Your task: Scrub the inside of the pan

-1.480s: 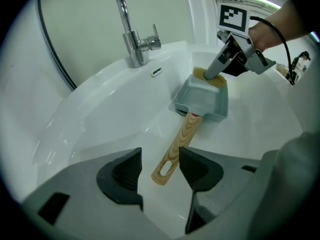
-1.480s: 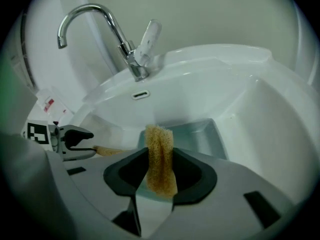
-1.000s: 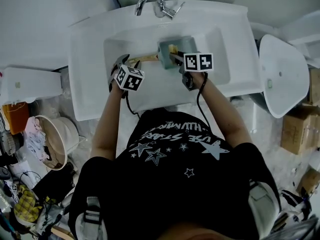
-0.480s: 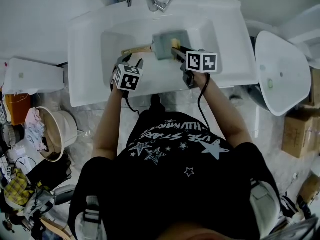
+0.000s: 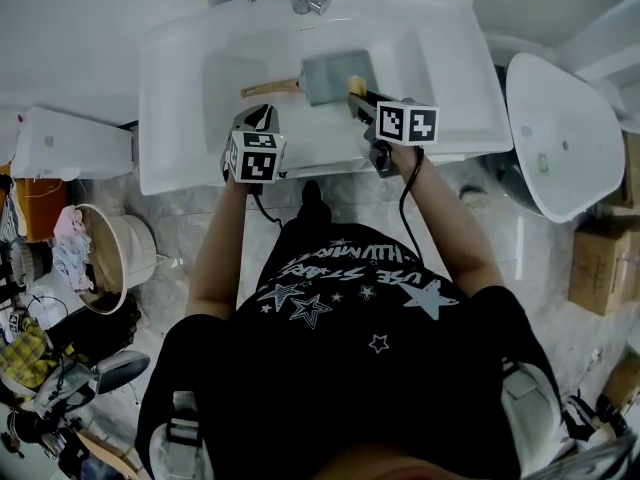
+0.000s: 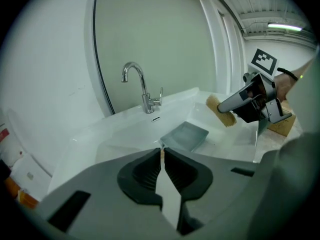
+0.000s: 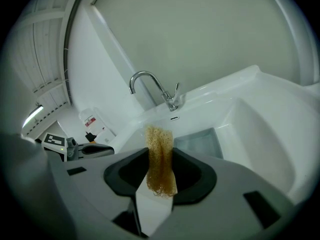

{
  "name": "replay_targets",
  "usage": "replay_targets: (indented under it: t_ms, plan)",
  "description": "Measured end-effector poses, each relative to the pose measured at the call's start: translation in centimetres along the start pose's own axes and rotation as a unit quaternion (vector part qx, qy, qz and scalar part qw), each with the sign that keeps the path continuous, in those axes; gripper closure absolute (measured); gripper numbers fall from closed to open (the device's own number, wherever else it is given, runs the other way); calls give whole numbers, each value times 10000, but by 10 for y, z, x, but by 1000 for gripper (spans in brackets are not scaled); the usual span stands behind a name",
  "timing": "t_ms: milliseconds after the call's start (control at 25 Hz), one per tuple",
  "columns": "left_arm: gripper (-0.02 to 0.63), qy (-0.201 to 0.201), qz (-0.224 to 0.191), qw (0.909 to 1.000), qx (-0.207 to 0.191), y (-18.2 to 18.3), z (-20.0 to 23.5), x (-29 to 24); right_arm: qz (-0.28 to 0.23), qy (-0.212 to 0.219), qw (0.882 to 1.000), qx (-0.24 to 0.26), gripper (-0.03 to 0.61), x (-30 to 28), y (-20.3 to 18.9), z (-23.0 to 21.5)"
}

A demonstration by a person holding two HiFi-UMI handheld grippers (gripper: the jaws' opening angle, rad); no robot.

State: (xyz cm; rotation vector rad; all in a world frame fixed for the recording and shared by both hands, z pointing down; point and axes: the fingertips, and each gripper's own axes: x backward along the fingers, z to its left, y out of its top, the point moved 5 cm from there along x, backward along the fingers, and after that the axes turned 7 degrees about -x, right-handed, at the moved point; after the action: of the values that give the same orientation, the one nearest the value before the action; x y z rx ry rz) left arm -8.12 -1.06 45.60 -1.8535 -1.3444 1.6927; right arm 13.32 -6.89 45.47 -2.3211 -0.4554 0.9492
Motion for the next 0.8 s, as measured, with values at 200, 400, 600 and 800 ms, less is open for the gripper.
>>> replay_targets:
  t_ms: [200,400,600,800]
  plan:
    - [589,30,-62,9999,93,-2,-12,19,-62,63,10000,39,436,17,-7,7]
    - [589,61,-103,9997,193,-7,-24,36,-59,106,9998,133,440,33,-17,12]
    - [600,159,-240,9992,289,-5,-34,57,-53,148,9998,138,442,48,-29,14]
    - [604,232,-322,9988,294,-12,-46,72,-19,135,9999,90,440,61,-46,13]
